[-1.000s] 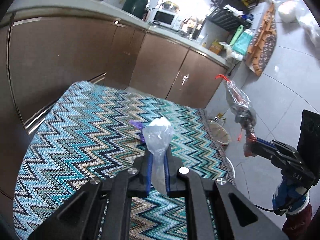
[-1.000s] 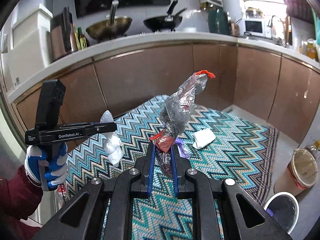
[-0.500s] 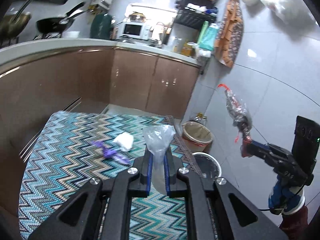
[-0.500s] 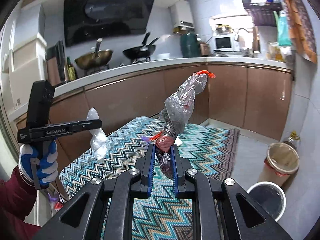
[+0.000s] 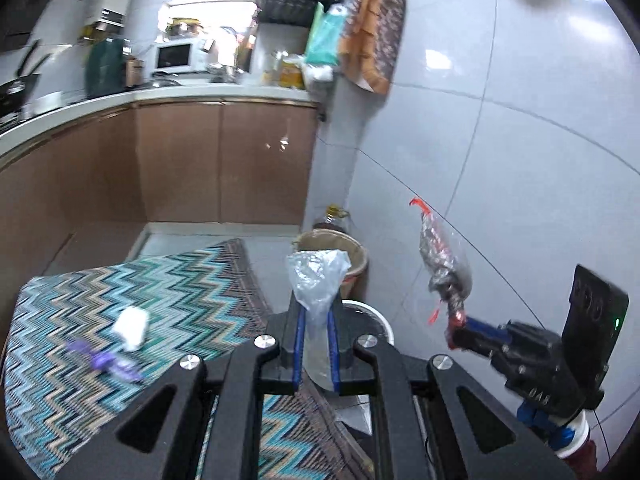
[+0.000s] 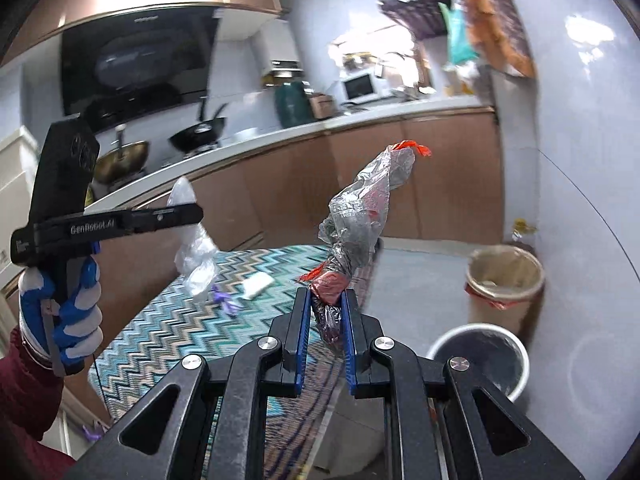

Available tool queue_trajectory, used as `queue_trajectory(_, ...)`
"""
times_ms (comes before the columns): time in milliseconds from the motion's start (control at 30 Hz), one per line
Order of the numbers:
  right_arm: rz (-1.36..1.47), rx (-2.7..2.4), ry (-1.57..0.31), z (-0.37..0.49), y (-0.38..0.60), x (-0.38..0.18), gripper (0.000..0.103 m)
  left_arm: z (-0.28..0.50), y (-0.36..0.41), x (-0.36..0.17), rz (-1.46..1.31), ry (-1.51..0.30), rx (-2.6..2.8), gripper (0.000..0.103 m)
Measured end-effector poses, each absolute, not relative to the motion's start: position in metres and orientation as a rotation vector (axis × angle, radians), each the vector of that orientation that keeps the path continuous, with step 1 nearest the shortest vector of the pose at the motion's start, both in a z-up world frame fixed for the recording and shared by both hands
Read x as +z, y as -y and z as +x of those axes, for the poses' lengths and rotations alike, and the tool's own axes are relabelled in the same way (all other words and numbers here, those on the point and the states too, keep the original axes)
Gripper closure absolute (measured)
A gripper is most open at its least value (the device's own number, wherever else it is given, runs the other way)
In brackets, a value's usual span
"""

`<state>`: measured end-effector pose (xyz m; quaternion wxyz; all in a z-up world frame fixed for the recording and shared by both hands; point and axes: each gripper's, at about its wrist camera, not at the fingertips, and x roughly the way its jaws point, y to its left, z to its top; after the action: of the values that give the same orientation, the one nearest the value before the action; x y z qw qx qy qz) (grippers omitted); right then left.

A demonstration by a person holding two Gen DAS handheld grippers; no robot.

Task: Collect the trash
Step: 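Carry the clear bag and dark wrapped bag over the white-rimmed bin, then open both tools to drop both bags into the bin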

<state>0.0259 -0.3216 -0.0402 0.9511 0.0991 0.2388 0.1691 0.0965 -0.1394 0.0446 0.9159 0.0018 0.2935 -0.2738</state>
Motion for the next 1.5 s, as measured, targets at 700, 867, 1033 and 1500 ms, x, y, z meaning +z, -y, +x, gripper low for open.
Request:
queue_trajectory(700, 0.379, 0.119, -0.753, 0.153, 0.439, -0.182, 0.088, 0.275, 0.350, -0.113, 0.181, -0.866, -0.589, 0.093)
queue_trajectory(867, 0.384, 0.097, -0.819, 0.181, 0.453, -0.215, 0.086, 0.309, 0.372, -0.154, 0.189, -0.942, -0.558, 0.092)
queue_trajectory(1033, 0.405, 0.072, -0.869, 0.200, 0.462, -0.242, 0.083, 0.331, 0.384, -0.186, 0.165, -1.027, -0.559, 0.086)
queue_trajectory(1500, 0.413, -0.004, -0.864, 0.181, 0.465, -0.235, 0.058, 0.314, 0.364, -0.162, 0.087, -0.972, -0.578, 0.058)
